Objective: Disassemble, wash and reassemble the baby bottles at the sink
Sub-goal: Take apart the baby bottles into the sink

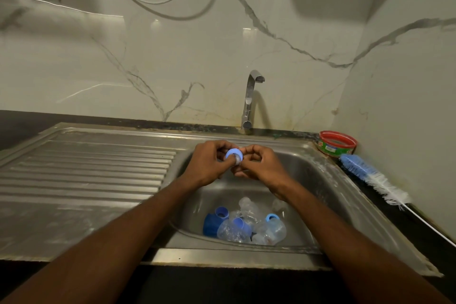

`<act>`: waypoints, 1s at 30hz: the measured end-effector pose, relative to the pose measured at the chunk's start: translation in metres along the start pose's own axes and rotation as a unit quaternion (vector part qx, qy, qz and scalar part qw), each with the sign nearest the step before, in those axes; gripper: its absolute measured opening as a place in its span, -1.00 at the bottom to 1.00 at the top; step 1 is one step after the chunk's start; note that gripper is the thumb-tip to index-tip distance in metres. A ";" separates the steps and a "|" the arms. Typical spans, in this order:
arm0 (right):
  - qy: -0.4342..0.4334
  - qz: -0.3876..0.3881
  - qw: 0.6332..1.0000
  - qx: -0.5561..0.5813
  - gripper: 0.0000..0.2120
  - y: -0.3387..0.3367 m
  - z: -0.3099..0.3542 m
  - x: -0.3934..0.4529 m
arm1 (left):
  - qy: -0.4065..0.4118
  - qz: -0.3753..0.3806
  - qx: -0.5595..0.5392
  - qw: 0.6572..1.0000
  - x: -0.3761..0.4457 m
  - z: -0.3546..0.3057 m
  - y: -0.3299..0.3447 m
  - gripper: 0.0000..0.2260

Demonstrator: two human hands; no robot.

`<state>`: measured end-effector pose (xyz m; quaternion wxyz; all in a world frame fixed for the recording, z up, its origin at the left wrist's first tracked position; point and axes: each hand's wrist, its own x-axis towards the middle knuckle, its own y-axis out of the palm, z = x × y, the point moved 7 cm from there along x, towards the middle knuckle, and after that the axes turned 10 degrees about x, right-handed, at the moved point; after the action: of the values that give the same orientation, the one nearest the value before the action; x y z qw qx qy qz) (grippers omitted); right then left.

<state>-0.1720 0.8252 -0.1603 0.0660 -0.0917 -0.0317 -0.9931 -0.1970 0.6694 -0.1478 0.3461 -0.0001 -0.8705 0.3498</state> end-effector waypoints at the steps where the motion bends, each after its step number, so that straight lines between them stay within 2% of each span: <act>1: -0.004 -0.002 1.000 0.000 -0.74 0.001 0.001 0.000 | 0.003 0.001 0.002 1.000 0.000 -0.001 -0.001 -0.69; 6: -0.006 -0.042 0.999 -0.010 -0.83 -0.005 -0.004 0.006 | 0.005 0.032 -0.038 0.999 -0.004 -0.012 0.002 -0.71; 12: -0.010 -0.067 0.997 -0.027 -0.75 -0.015 -0.004 0.009 | 0.001 0.100 -0.088 0.991 -0.007 -0.013 0.014 -0.68; 18: -0.032 -0.066 0.997 -0.036 -0.72 -0.011 -0.005 0.009 | -0.041 0.059 -0.079 0.994 -0.006 -0.005 0.014 -0.67; 23: -0.070 -0.023 0.995 -0.063 -0.71 0.002 0.000 0.008 | -0.103 0.012 -0.116 0.988 -0.005 0.005 0.006 -0.80; 27: -0.091 -0.014 0.991 -0.100 -0.70 0.002 0.003 0.005 | -0.142 0.042 -0.192 0.970 -0.006 0.009 0.010 -0.86; 30: -0.096 -0.043 0.985 -0.134 -0.69 -0.004 0.005 0.006 | -0.156 0.078 -0.238 0.955 -0.008 0.008 0.018 -0.82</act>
<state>-0.1769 0.8286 -0.1541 0.0067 -0.1932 0.0919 -0.9768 -0.2004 0.6759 -0.1675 0.1678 -0.0959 -0.9690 0.1539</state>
